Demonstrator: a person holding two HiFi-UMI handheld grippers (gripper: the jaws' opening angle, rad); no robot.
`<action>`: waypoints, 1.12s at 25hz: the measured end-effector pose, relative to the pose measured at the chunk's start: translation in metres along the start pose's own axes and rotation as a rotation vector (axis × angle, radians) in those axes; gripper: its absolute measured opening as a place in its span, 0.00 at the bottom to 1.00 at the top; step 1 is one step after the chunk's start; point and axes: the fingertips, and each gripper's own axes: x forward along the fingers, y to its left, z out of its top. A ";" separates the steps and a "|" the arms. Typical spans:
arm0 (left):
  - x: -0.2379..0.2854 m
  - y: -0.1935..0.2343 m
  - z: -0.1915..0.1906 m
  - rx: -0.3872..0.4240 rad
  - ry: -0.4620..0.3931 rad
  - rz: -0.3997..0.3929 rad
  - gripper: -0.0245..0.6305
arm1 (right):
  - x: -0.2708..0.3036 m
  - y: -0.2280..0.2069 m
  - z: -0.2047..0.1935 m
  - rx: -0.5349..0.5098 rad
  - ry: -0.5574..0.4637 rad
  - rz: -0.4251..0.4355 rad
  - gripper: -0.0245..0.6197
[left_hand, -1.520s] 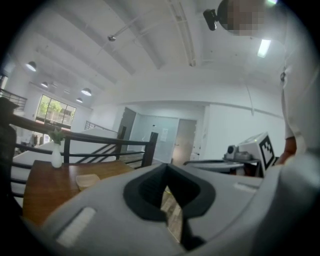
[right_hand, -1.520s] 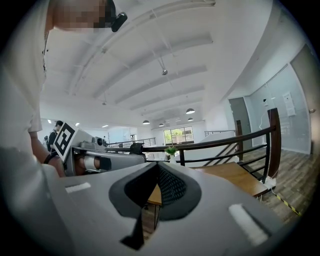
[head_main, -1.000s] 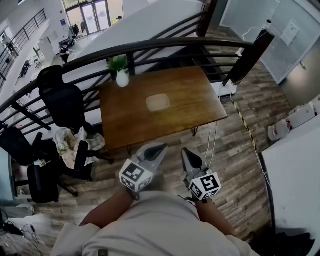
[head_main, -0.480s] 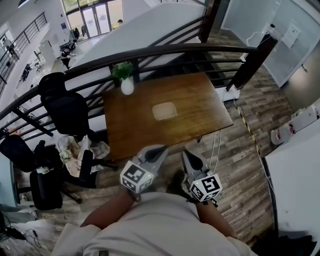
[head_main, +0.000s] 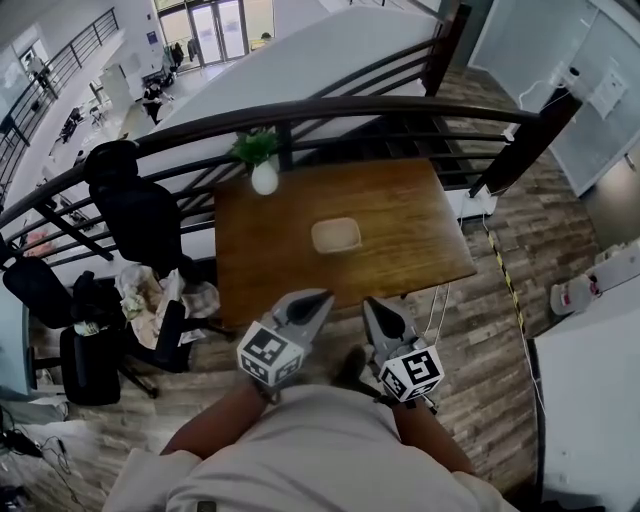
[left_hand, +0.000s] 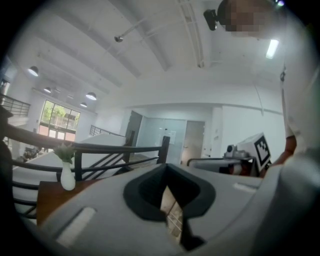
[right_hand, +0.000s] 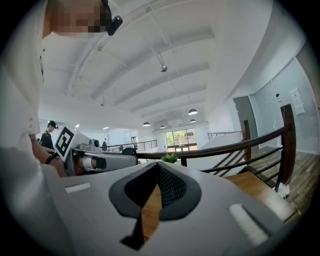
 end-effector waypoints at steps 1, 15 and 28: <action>0.009 0.002 0.000 -0.001 -0.001 0.007 0.04 | 0.003 -0.009 0.001 0.001 0.001 0.007 0.05; 0.155 0.009 0.023 -0.010 -0.027 0.104 0.04 | -0.003 -0.168 0.039 -0.031 -0.010 0.092 0.05; 0.222 0.033 0.013 -0.048 0.006 0.184 0.04 | 0.008 -0.257 0.019 0.011 0.069 0.138 0.05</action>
